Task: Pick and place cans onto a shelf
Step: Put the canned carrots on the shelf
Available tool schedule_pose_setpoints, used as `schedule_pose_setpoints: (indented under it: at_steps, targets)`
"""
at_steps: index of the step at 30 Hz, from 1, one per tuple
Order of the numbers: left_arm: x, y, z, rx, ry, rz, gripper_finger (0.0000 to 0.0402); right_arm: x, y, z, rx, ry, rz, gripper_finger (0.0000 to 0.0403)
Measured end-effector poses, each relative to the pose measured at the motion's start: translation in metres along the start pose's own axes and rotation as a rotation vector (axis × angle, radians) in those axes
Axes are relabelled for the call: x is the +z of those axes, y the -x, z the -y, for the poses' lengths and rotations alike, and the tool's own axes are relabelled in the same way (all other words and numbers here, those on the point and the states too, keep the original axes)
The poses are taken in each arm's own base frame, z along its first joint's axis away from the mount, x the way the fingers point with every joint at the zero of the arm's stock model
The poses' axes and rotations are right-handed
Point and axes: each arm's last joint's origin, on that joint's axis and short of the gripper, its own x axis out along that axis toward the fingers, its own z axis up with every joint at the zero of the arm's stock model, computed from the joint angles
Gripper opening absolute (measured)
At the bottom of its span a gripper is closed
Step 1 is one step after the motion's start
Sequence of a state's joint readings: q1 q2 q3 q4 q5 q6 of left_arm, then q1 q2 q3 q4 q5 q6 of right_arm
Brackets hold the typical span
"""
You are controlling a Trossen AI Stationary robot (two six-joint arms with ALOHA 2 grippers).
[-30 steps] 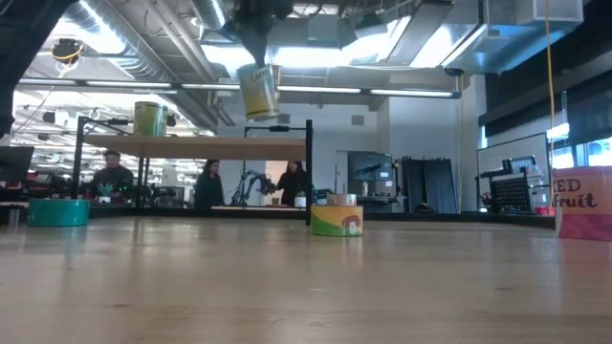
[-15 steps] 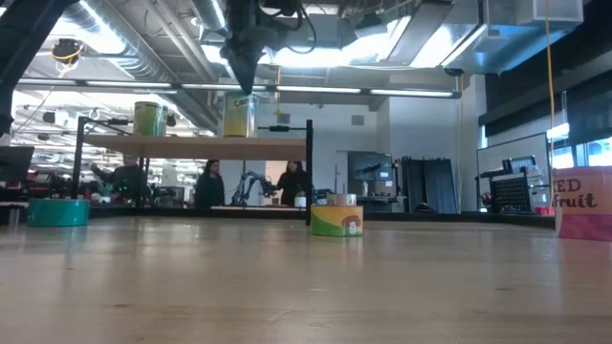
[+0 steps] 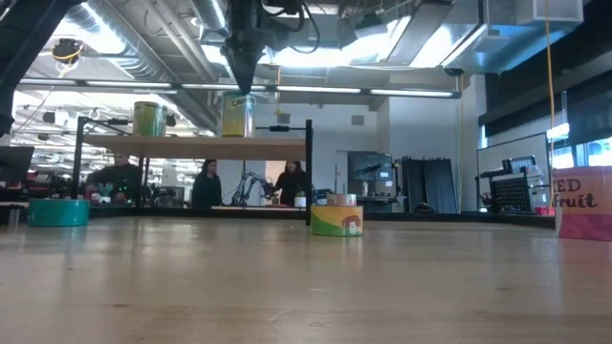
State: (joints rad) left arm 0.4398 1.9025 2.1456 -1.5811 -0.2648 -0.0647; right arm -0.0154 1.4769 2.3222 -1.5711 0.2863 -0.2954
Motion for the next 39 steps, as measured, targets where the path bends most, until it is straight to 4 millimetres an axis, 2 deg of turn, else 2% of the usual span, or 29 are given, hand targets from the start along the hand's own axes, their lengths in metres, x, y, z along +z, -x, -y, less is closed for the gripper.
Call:
schedule_pose_setpoints:
  at_steps: [8,11,15,20,26,30,39]
  targets:
    - [0.003,0.039,0.001,-0.037,0.052,0.16,0.0042,0.0,0.0,0.0,0.0,-0.026,0.0,0.0048]
    - [0.001,0.047,0.012,-0.137,0.031,0.176,0.0037,0.0,0.0,0.0,0.0,-0.026,0.0,0.0048]
    - [-0.001,0.047,0.029,-0.162,-0.008,0.165,0.0011,0.0,0.0,0.0,0.0,-0.026,0.0,0.0048]
    - [-0.003,0.027,0.04,-0.081,-0.007,0.091,0.0001,0.0,0.0,0.0,0.0,-0.026,0.0,0.0048]
    - [-0.005,-0.007,0.034,0.029,0.017,-0.024,0.0001,0.0,0.0,0.0,0.0,-0.026,0.0,0.0048]
    - [-0.004,-0.024,0.032,0.054,0.028,-0.041,0.0,0.0,0.0,0.0,0.0,-0.025,0.0,0.0048]
    - [-0.005,-0.039,0.021,0.108,0.049,-0.077,0.0,0.0,0.0,0.0,0.0,-0.025,0.0,0.0048]
